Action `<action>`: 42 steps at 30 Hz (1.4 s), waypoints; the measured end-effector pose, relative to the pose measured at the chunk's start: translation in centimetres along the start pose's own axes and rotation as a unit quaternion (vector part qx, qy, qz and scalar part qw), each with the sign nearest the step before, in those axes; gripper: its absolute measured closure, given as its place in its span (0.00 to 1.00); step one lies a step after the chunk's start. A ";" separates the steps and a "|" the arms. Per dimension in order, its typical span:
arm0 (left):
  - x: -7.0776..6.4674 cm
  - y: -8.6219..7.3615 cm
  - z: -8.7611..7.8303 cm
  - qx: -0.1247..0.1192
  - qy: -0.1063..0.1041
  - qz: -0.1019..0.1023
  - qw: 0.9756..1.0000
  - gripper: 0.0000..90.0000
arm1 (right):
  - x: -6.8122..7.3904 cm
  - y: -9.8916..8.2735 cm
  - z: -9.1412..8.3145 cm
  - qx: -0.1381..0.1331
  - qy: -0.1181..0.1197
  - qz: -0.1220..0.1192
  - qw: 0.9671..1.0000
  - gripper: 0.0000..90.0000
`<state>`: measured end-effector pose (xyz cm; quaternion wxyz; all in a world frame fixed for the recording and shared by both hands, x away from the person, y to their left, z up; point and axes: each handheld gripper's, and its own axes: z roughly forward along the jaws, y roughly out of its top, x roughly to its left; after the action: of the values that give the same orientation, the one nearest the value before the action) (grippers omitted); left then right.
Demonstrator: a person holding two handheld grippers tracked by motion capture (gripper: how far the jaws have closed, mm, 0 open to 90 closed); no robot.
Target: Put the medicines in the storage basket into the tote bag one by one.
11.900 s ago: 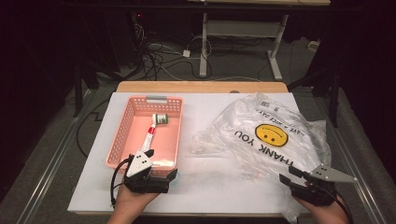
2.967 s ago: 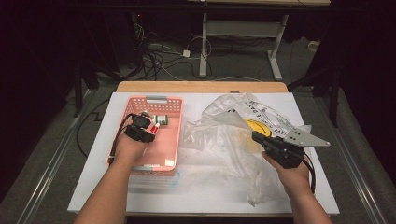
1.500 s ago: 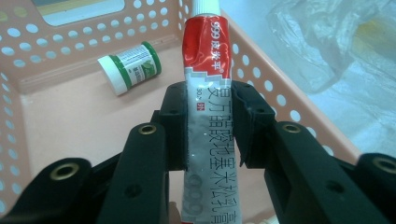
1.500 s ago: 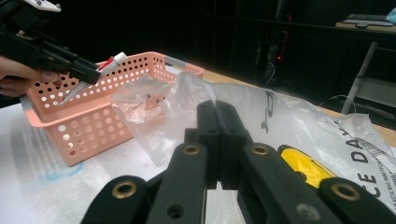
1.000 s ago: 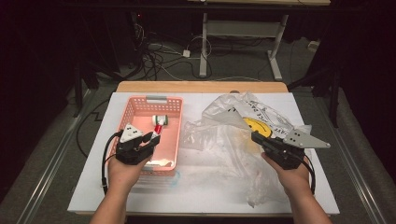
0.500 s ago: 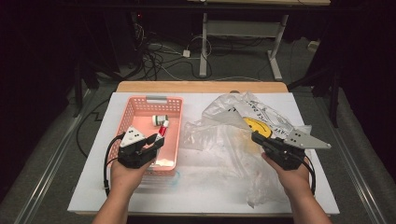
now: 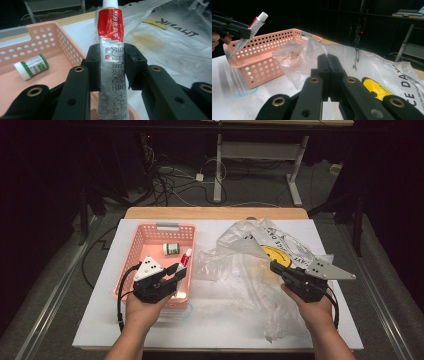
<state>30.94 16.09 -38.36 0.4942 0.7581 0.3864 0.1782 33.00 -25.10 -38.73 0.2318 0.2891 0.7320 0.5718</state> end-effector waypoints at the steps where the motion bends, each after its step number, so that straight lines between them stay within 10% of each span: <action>1: -0.2 0.0 0.0 -0.001 -0.003 0.002 1.000 0.75 | 0.0 0.0 0.0 0.000 0.000 0.000 1.000 1.00; 25: -4.6 -0.2 2.4 0.011 -0.082 0.022 0.996 0.75 | 0.3 0.4 -0.2 -0.006 0.002 -0.004 1.000 1.00; 42: -7.1 -1.4 5.1 0.045 -0.100 0.049 0.993 0.75 | 0.8 0.5 -0.3 -0.005 0.005 -0.008 1.000 1.00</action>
<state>29.16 7.89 -41.09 0.4867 0.8117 0.3046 0.1077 32.34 -24.67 -38.23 0.2344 0.2795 0.7324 0.5749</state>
